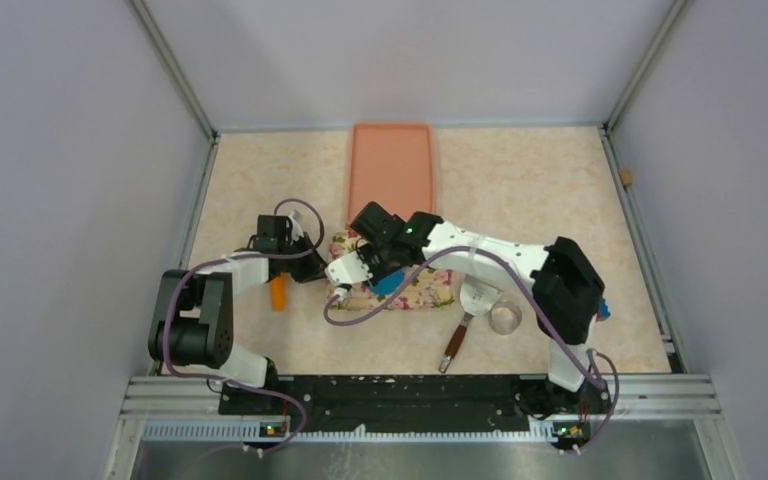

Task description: Roll out the dumpling wrappers from the dough

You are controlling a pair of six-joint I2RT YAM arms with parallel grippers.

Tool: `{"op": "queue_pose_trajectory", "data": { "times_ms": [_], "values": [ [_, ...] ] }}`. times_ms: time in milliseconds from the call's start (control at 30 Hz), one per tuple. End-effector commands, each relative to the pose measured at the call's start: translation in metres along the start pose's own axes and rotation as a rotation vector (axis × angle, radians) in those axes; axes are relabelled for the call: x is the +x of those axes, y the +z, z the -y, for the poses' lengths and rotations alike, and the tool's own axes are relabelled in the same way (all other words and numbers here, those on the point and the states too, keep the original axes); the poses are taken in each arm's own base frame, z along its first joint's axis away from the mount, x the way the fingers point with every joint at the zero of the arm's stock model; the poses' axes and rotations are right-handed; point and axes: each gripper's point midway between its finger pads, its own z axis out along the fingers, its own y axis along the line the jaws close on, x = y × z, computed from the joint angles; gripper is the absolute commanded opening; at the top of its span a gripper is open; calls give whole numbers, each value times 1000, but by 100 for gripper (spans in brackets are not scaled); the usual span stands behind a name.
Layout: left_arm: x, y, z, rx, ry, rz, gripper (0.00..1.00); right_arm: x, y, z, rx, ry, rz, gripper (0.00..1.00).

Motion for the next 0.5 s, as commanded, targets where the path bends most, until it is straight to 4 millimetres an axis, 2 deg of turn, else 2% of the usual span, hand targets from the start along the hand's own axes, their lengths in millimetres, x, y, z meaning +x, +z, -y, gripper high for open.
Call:
{"op": "queue_pose_trajectory", "data": {
  "times_ms": [0,100,200,300,367,400,467],
  "values": [
    [-12,4,-9,-51,-35,36,0,39,51,-68,-283,14,-114,0],
    [-14,3,-8,-51,-33,43,0,41,55,-56,-224,45,-108,0],
    [-14,3,-8,-51,-32,43,0,38,41,-15,-70,101,-94,0],
    [-14,3,-9,-53,-35,41,0,21,2,39,105,153,-46,0],
    [-14,4,-9,-53,-36,42,0,7,-33,63,173,185,4,0],
    [-14,4,-9,-52,-36,39,0,-2,-48,70,188,192,32,0],
    [-13,4,-9,-52,-37,36,0,-15,-69,68,179,173,66,0]
  ]
}}
